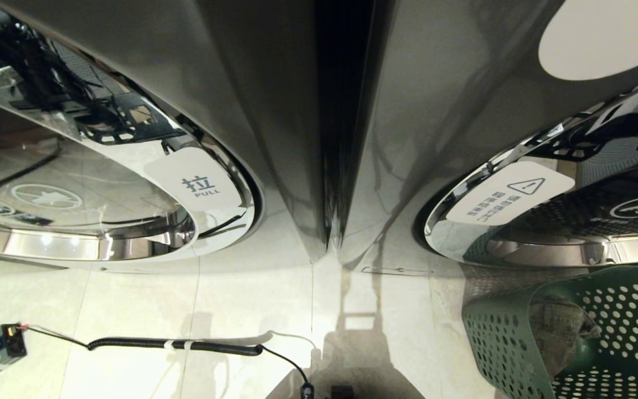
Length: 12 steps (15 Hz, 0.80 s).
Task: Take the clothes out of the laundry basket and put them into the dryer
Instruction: Take the clothes out of the basket
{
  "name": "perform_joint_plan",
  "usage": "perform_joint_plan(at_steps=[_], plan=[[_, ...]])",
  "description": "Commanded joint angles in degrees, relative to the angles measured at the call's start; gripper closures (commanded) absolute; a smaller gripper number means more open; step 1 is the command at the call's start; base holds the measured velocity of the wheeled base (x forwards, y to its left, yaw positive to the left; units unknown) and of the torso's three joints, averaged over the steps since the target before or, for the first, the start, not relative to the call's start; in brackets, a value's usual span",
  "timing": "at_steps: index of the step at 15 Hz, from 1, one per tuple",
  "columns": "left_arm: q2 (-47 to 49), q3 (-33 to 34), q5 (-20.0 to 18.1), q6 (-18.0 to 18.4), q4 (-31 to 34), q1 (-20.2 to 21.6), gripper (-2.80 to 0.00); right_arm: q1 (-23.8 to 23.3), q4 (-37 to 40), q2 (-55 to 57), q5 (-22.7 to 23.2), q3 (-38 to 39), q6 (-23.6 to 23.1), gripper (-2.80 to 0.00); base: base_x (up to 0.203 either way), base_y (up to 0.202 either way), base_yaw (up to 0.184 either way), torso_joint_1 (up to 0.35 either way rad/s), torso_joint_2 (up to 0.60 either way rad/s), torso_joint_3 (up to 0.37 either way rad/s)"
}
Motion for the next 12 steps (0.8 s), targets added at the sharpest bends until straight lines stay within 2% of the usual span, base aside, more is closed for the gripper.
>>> perform_joint_plan(at_steps=[1,5,8,10,12], plan=[[-0.1,0.0,0.0,-0.1,0.0,0.0,0.00,-2.0,0.3,8.7,-0.6,2.0,4.9,0.00,0.000,0.000,0.000,0.000,0.00,0.000],[-0.1,0.0,0.0,0.0,0.0,0.0,0.00,-11.3,0.3,17.0,-0.3,3.2,11.4,0.00,0.000,0.000,0.000,0.000,0.00,0.000],[-0.1,0.0,0.0,0.0,0.0,0.0,0.00,-18.3,-1.4,21.5,1.9,4.0,12.3,0.00,0.000,0.000,0.000,0.000,0.00,0.000],[-0.1,0.0,0.0,-0.1,0.0,0.0,0.00,-21.5,-8.3,27.3,3.8,5.2,11.9,0.00,0.000,0.000,0.000,0.000,0.00,0.000],[-0.1,0.0,0.0,-0.1,0.0,0.0,0.00,-22.5,-15.2,32.8,5.7,7.0,11.5,0.00,0.000,0.000,0.000,0.000,0.00,0.000]])
